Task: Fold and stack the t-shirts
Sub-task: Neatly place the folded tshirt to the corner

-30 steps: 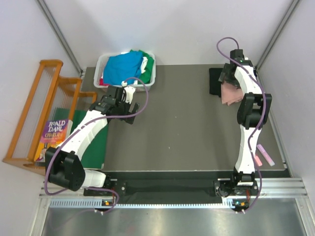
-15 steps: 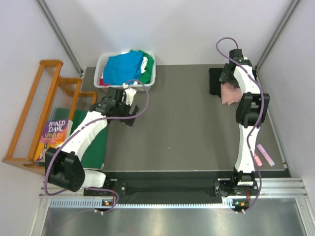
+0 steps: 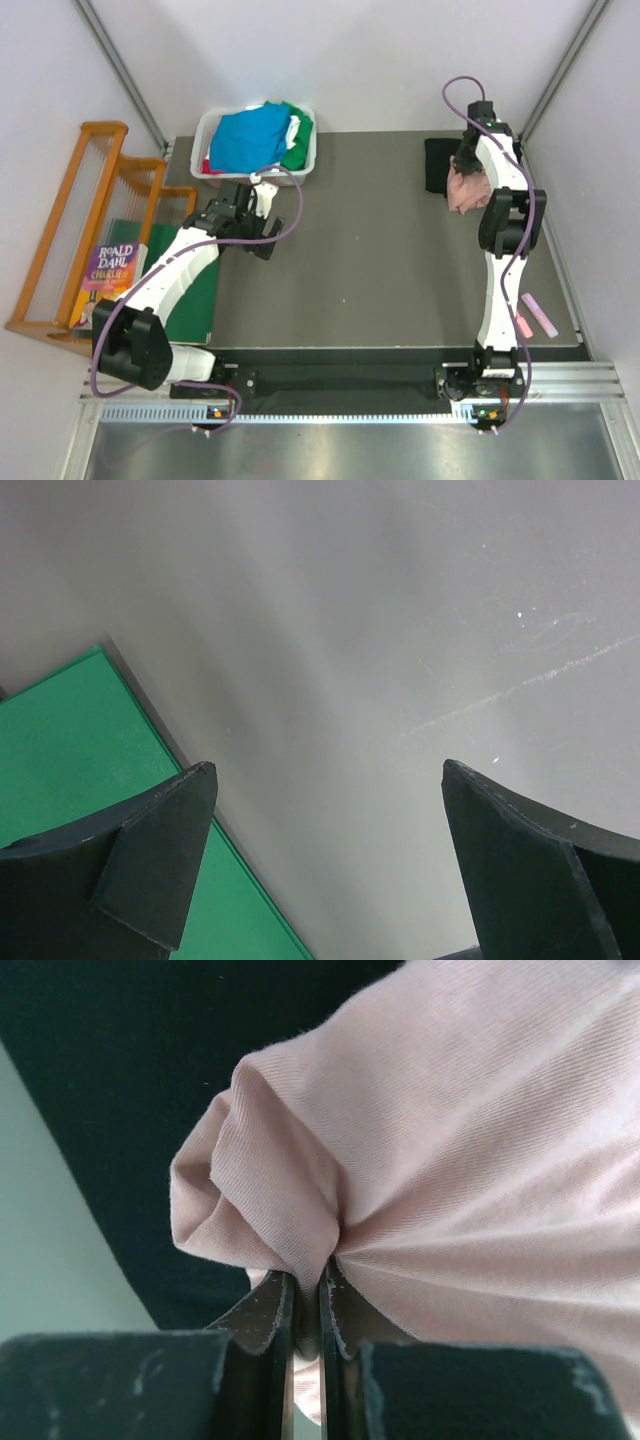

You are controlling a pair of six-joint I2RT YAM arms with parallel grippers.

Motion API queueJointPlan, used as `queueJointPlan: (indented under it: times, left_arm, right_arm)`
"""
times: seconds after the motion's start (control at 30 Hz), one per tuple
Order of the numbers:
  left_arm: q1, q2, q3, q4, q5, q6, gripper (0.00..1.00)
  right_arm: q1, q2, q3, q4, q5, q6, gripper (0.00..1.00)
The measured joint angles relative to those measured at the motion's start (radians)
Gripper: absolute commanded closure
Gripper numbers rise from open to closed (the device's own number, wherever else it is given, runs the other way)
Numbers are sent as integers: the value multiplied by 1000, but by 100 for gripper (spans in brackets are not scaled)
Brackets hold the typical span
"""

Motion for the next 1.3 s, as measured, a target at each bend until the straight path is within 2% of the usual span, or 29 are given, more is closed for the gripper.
queueJointPlan:
  times: [0.2,0.4,0.6,0.83,0.9,0.97,1.07,1.1,1.13,1.3]
  left_arm:
    - [0,0,-7,-1,18,-1,2]
    - [0,0,-23,-2,21,-1,2]
    - [0,0,-47,-2,25,-2,2]
    - [0,0,-52,-1,28,-3,2]
    - [0,0,-52,-1,30,-3,2]
    - [0,0,-52,-2,31,-3,2]
    - [0,-6,-52,-2,32,-3,2]
    - [0,-9,-52,-2,32,-3,2]
    - [0,-11,-52,-3,32,-2,2]
    - [0,-17,-49,-9,49,-2,2]
  right_arm:
    - [-48,-1,-1,59,-156,101,100]
    - [-109,-17,-48,203,-317,252,100]
    - [-139,-87,-206,456,-468,401,100]
    - [-137,-88,-212,691,-612,566,100]
    - [-136,-88,-208,730,-634,600,93]
    - [-130,-77,-171,701,-638,603,66]
    - [-127,-55,-109,624,-623,576,43]
    - [-126,-53,-104,603,-617,564,30]
    - [-125,-53,-104,587,-610,557,1]
    - [-124,-9,-49,429,-571,488,0]
